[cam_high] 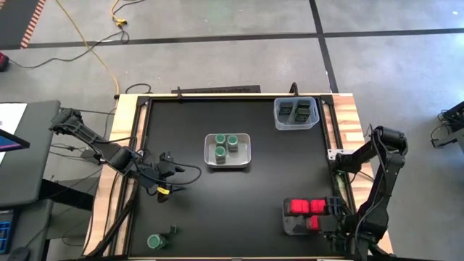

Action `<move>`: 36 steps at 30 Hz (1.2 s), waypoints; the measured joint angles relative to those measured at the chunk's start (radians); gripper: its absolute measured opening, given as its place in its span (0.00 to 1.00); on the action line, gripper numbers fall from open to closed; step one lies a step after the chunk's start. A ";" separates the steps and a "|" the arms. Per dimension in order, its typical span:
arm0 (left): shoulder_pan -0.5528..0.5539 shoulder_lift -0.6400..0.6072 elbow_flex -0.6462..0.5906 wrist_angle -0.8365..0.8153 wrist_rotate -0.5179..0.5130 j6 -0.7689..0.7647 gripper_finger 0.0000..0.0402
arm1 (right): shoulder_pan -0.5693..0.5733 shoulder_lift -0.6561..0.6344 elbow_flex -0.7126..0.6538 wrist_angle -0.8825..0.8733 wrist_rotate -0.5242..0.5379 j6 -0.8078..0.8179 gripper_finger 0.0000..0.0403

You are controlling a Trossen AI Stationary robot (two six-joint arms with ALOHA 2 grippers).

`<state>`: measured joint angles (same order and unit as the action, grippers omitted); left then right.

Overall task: Sort spices by type
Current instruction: Put the red seasoning can into the black bin, then put the black seasoning can into the transparent bin

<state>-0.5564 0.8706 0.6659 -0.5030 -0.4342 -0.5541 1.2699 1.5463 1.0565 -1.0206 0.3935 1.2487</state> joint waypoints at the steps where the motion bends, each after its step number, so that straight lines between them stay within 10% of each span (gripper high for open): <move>1: 0.000 0.000 0.000 0.000 0.000 0.000 0.79 | 0.000 0.000 0.000 0.000 0.000 0.000 0.70; 36: 0.000 0.000 0.000 0.001 0.000 -0.045 0.79 | 0.007 -0.164 0.015 -0.051 0.123 0.048 0.73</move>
<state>-0.5564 0.8707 0.6659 -0.5022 -0.4339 -0.5989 1.2766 1.3821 1.0718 -1.0713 0.5165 1.2965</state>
